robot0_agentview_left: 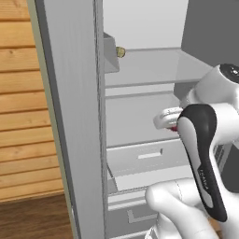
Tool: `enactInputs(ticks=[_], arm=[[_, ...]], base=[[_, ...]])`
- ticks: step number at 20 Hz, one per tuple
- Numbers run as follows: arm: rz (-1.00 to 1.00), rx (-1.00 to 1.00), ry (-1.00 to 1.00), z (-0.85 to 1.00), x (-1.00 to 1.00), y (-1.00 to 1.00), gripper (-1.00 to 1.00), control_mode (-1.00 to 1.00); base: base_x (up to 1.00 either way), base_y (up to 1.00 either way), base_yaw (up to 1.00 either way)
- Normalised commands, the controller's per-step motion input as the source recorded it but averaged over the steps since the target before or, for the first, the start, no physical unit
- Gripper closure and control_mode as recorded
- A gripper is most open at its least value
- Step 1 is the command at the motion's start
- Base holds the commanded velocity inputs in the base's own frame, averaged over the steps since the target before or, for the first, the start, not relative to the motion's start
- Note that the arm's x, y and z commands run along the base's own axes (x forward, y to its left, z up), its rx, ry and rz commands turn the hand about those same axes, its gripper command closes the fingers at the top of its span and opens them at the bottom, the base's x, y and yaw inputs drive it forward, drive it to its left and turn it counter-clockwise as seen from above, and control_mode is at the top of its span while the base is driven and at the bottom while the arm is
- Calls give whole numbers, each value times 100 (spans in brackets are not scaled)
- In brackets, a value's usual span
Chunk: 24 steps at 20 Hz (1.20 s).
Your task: Take the strawberry from the fridge and place it on top of the pancake, located on the dining counter.
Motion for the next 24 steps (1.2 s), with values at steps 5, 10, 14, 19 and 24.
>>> enactInputs(ticks=[5,10,14,19,24], arm=[[-17,-7,19,-86,-24,-35,100,-100],[-25,3,2,-23,-1,-41,100,-100],[-24,0,3,-33,0,-35,100,-100],[-12,0,0,-25,0,-16,100,-100],[4,0,0,0,7,-1,100,-100]], base=[[0,0,0],[0,0,0],[0,0,0],[0,0,0],[0,0,0]])
